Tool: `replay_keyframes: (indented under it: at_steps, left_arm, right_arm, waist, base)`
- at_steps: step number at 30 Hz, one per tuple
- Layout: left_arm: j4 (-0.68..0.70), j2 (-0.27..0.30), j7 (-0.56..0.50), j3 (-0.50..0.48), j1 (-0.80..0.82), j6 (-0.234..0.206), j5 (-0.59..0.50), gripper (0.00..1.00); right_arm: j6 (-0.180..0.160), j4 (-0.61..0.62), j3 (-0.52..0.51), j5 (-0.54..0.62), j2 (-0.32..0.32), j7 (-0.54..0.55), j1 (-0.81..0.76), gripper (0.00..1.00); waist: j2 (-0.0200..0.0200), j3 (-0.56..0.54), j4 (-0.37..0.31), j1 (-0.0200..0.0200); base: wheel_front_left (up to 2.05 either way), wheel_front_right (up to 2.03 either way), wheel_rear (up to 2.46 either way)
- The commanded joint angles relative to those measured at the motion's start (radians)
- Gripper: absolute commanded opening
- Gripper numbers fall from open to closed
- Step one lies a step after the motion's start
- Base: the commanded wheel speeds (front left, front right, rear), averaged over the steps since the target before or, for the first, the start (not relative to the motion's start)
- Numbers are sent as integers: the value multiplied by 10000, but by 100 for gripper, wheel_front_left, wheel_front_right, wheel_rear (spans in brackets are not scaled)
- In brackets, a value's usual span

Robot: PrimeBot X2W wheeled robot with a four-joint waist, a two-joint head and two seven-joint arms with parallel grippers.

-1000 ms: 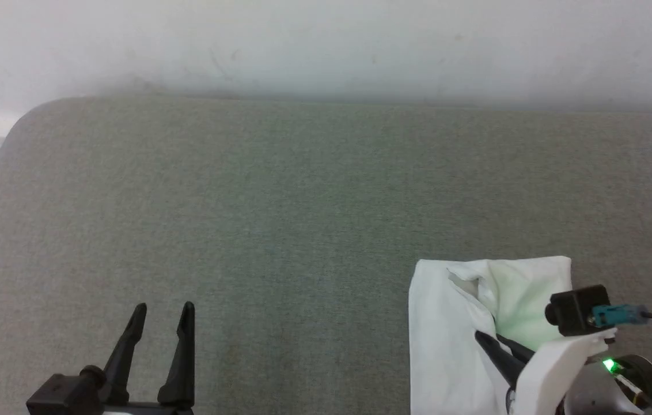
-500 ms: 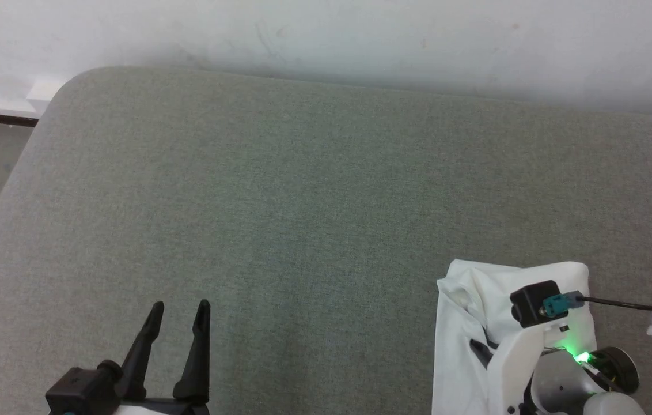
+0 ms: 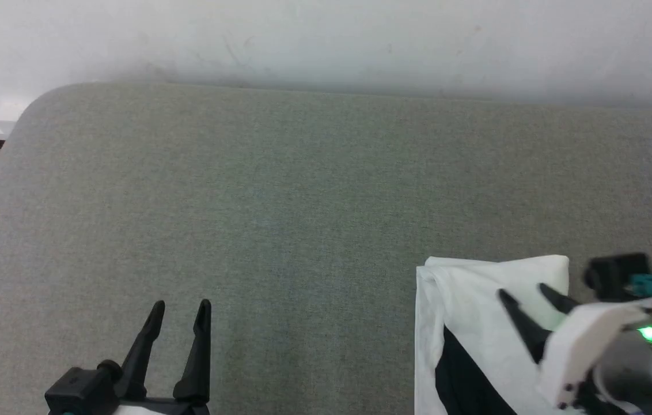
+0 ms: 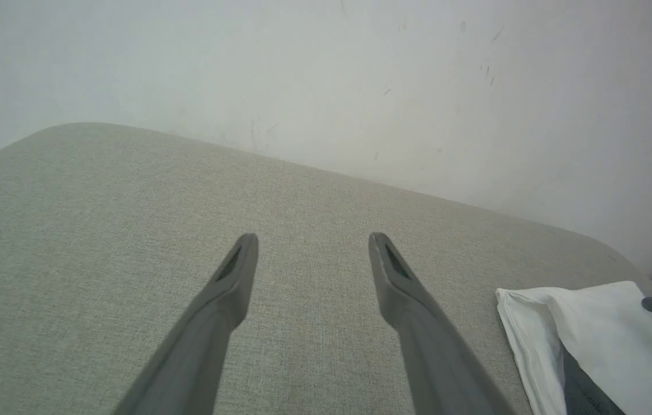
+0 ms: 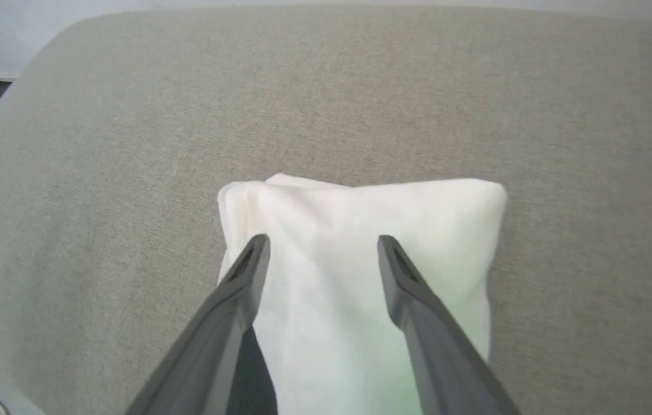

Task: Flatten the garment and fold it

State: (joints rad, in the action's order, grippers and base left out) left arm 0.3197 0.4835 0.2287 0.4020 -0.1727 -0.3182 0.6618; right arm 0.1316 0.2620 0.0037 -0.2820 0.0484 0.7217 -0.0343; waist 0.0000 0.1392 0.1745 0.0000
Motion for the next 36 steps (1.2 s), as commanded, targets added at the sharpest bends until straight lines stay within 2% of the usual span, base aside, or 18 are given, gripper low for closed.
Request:
replay_keyframes:
  at_steps: [1, 5, 12, 20, 25, 26, 27, 28, 29, 32, 36]
  left_arm:
    - [89, 74, -14, -34, 122, -56, -21, 100]
    - [234, 119, -24, -71, 131, -101, -42, 100]
    - [326, 208, -74, -120, 241, -91, -46, 100]
    - [421, 369, -320, -52, 532, -47, -128, 100]
    - [490, 439, -454, -10, 602, -72, -162, 100]
    - [500, 450, -485, 5, 625, -77, -175, 100]
    - [508, 456, -514, 28, 651, -74, -186, 100]
    - [510, 454, -539, 48, 673, -73, -187, 100]
    - [506, 451, -560, 63, 685, -78, -188, 100]
    - [481, 453, -593, 97, 662, -91, -179, 100]
    - [473, 460, -579, 93, 517, -130, -130, 100]
  right_arm:
    - [-9, 595, -447, 8, 19, 45, -420, 100]
    - [-9, 1653, -1289, -110, 19, 418, -1329, 100]
    - [-9, 1679, -1502, -301, 19, 535, -2033, 100]
    - [-9, -79, -1182, 106, 18, 23, -1516, 100]
    - [-9, -1426, -1219, -82, 18, -386, -919, 100]
    - [-9, -1639, -1226, -78, 18, -459, -806, 71]
    - [-9, -1818, -1217, -52, 18, -519, -716, 37]
    - [-9, -1998, -1259, -74, 18, -605, -627, 11]
    - [-9, -2157, -1282, -55, 18, -692, -547, 0]
    - [-9, -2412, -1290, 110, 18, -960, -351, 0]
    - [-9, -2163, -1232, 309, 18, -1110, -173, 0]
  waist:
    - [0, 164, -179, 0]
    - [0, 411, -366, 0]
    - [0, 719, -477, 0]
    - [0, 978, -217, 0]
    - [0, 987, -126, 0]
    - [0, 979, -120, 0]
    - [0, 959, -118, 0]
    - [0, 921, -127, 0]
    - [0, 877, -141, 0]
    - [0, 697, -235, 0]
    - [0, 466, -491, 0]
  base:
    - [0, 0, 0]
    - [0, 0, 0]
    - [0, 0, 0]
    - [0, 0, 0]
    - [0, 0, 0]
    - [0, 0, 0]
    - [0, 0, 0]
    - [0, 0, 0]
    - [0, 0, 0]
    - [0, 0, 0]
    - [0, 0, 0]
